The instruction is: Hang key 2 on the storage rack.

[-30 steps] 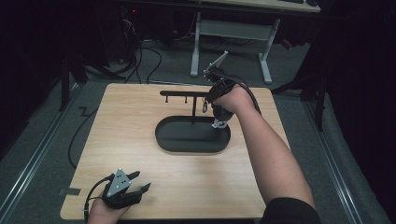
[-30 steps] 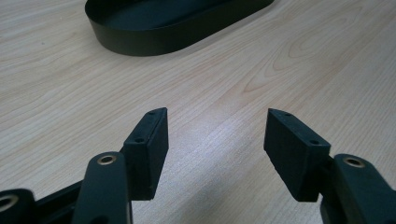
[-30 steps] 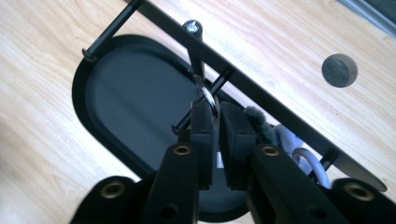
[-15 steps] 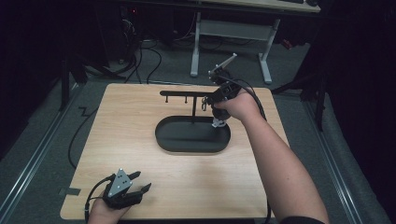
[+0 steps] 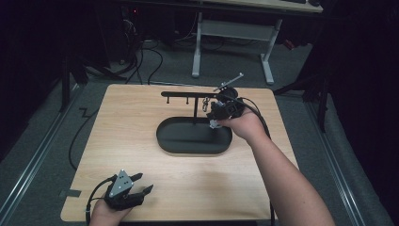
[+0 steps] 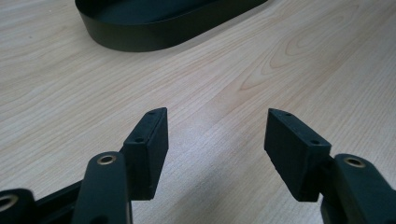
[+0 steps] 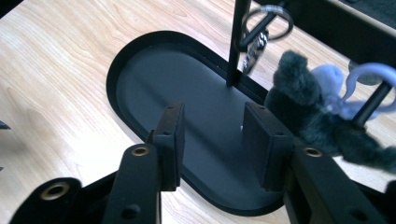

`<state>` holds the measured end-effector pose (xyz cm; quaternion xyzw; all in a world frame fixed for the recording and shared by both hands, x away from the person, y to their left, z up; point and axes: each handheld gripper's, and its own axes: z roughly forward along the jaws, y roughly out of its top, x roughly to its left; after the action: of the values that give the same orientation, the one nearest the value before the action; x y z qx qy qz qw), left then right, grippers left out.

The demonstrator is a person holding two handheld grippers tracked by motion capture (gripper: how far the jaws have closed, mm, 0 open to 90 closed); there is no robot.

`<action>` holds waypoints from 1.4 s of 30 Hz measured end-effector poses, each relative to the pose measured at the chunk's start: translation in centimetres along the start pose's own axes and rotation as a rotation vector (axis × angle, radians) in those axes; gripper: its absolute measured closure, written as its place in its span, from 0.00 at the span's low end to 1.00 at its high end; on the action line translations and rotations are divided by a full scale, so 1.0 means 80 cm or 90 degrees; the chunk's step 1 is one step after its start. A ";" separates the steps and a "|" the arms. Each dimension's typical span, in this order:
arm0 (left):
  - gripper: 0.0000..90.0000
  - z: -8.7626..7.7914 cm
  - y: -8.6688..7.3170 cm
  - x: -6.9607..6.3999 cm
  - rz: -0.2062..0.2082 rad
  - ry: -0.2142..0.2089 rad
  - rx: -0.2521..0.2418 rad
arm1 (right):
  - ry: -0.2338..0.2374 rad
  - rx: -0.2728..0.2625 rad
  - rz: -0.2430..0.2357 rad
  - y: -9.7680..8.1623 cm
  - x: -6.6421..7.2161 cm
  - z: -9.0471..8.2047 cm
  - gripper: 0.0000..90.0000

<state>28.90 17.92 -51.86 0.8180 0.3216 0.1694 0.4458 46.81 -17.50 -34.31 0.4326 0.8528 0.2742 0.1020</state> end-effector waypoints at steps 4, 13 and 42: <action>0.45 0.001 0.000 0.000 -0.002 -0.002 0.001 | 0.003 -0.029 0.005 -0.026 0.002 0.006 0.62; 0.45 0.003 -0.001 0.000 -0.001 -0.002 0.002 | -0.030 -0.078 -0.003 -0.076 0.005 0.018 0.57; 0.44 0.008 -0.002 -0.007 0.010 -0.001 0.009 | -0.028 -0.181 0.009 -0.240 0.024 0.046 0.41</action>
<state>28.78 17.24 -52.32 0.8238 0.3160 0.1699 0.4388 34.12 -23.71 -47.93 0.4255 0.8000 0.3832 0.1792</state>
